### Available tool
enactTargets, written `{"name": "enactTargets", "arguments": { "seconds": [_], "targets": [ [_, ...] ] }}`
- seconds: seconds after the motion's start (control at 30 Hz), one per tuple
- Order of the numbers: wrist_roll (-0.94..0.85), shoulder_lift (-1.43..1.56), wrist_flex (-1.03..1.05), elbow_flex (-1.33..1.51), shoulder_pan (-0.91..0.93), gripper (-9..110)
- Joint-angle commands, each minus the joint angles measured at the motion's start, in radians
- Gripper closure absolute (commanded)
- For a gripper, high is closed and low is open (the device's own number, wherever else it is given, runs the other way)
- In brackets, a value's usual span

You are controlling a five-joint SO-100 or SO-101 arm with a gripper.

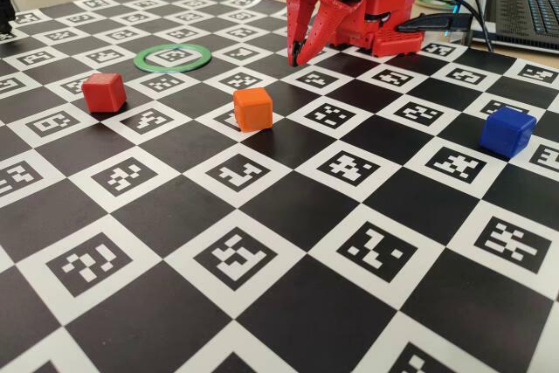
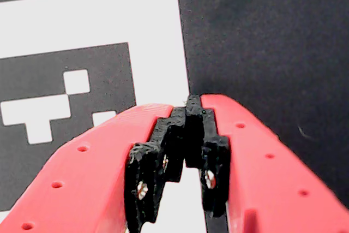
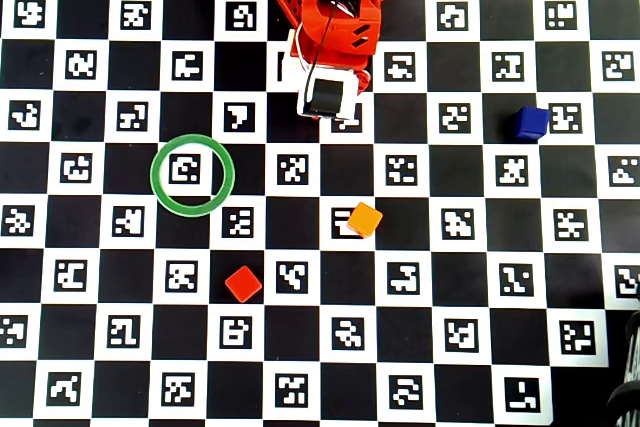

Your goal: Grab the red cube then put it in the green circle then put the blue cube on top and finally the orange cube on top

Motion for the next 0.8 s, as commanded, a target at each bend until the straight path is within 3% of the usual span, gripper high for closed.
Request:
{"name": "enactTargets", "arguments": {
  "seconds": [0.0,0.67,0.77],
  "targets": [
    [-0.005,0.049,0.066,0.04,-0.006,107],
    [0.006,0.041,0.06,0.04,-0.058,107],
    [0.025,-0.101,-0.08,0.038,-0.051,107]
  ]
}}
